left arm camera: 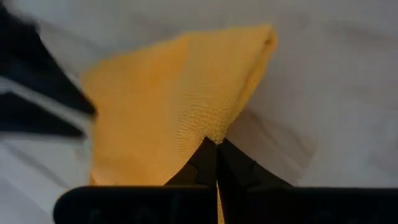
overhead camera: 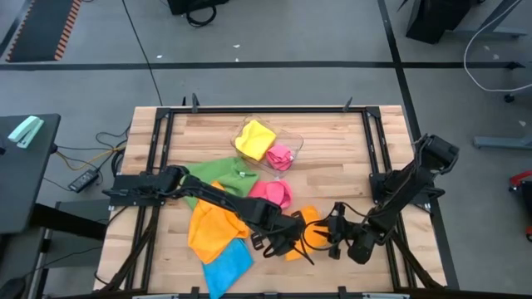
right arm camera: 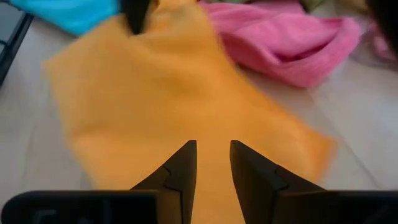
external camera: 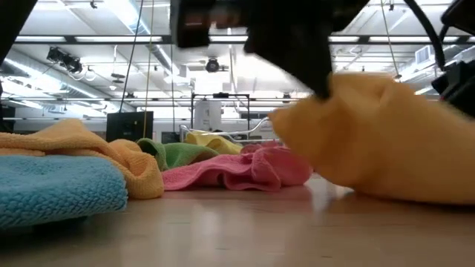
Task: Fold microfiber towels
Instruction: Fold the right orange microfiber cloth
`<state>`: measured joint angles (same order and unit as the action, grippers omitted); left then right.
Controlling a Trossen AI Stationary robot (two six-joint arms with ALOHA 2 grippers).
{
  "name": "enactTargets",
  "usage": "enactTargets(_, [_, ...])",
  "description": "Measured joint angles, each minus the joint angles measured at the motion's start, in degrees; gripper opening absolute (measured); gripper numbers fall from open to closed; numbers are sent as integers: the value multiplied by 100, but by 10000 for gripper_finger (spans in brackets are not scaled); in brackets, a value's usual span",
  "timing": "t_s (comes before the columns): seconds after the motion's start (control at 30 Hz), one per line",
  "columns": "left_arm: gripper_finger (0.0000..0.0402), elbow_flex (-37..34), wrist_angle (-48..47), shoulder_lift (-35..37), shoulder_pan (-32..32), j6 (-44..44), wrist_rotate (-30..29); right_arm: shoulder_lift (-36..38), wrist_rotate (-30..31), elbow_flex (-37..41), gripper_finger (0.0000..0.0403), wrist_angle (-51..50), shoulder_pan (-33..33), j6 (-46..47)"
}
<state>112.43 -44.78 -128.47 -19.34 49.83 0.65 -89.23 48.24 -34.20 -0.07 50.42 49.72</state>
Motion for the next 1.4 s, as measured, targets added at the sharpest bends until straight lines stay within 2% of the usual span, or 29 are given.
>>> enactTargets(0.1, [4,186,-136,-12,3,-125,260,-48,83,0,106,45,-88,-36])
enactTargets(0.27, [5,244,-124,-6,1,-313,345,-604,30,2,106,1144,-191,-412])
enactTargets(0.37, [5,253,-90,-50,23,-451,431,-912,-214,-7,106,1628,-206,-666])
enactTargets(0.57, [6,242,128,-308,61,-590,790,-1445,-909,-103,106,1734,-367,-641])
enactTargets(0.7, [8,248,367,-486,87,-587,983,-1638,-1043,-116,106,1935,-442,-574])
enactTargets(0.9, [7,248,994,-513,230,-583,935,-1614,-1109,-116,106,1917,-423,-573])
enactTargets(1.1, [10,248,1278,-540,334,-575,411,-1611,-1148,-113,106,1917,-396,-534])
enactTargets(1.27, [7,255,1683,-622,349,-621,327,-1613,-1164,-111,106,1914,-386,-536])
enactTargets(1.4, [14,246,1903,-774,346,-679,14,-1616,-1171,-107,106,1919,-383,-541])
